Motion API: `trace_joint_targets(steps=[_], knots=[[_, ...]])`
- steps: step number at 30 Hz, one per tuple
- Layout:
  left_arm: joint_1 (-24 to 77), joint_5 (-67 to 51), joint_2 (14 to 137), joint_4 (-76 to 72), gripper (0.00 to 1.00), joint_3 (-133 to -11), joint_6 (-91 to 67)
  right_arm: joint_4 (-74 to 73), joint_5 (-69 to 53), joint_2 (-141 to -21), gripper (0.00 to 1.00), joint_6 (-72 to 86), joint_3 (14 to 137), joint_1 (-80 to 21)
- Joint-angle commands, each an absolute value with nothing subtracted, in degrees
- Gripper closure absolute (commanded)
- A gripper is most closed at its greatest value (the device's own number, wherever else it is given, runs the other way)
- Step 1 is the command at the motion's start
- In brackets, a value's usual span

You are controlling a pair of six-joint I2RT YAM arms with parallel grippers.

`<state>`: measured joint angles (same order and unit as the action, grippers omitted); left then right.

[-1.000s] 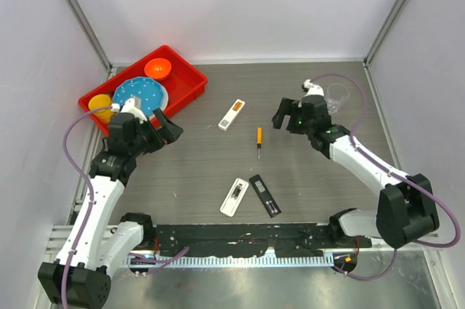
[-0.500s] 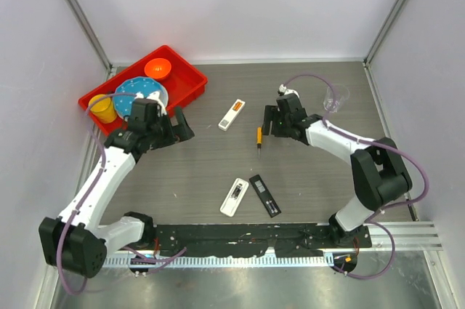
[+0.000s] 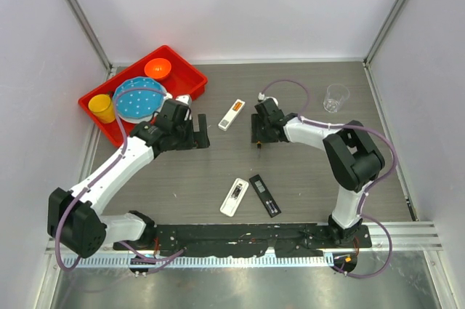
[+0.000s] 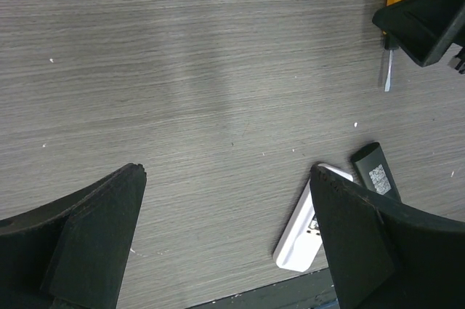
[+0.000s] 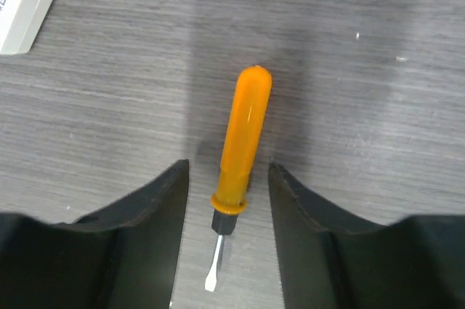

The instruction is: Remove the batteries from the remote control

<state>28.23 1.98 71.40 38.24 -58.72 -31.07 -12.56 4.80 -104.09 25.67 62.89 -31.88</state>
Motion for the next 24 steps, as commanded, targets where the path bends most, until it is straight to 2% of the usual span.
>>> trace_joint_targets(steps=[1, 2, 4, 5, 6, 13, 17, 24], knots=[[29.4, 5.0, 71.7, 38.9, 0.00, -60.8, -31.2, -14.7, 7.8, -106.8, 0.51, 25.8, 66.4, -32.7], [29.6, 5.4, 71.8, 39.1, 0.00, -60.8, -31.2, -15.3, 8.1, -107.3, 0.62, 25.6, 66.5, -32.8], [29.8, 7.0, 71.8, 39.9, 0.00, -60.9, -31.0, -15.2, 8.3, -108.2, 0.76, 25.2, 66.4, -32.8], [29.8, 7.8, 71.8, 40.3, 0.00, -61.0, -31.0, -15.3, 8.7, -108.3, 0.92, 25.1, 66.5, -32.8], [29.8, 8.3, 71.8, 41.2, 0.00, -61.1, -31.0, -15.2, 9.2, -108.2, 0.97, 24.9, 66.4, -32.8], [29.9, 8.9, 68.6, 41.0, 0.00, -60.3, -30.5, -13.1, 9.6, -100.7, 0.99, 25.4, 66.4, -32.6], [30.0, 6.0, 67.8, 38.8, 0.00, -60.4, -30.8, -9.1, 9.4, -91.8, 0.99, 26.9, 64.5, -32.7], [33.8, -7.5, 72.6, 26.4, 0.00, -63.8, -32.3, -4.4, 7.2, -79.4, 0.99, 31.0, 59.9, -31.5]])
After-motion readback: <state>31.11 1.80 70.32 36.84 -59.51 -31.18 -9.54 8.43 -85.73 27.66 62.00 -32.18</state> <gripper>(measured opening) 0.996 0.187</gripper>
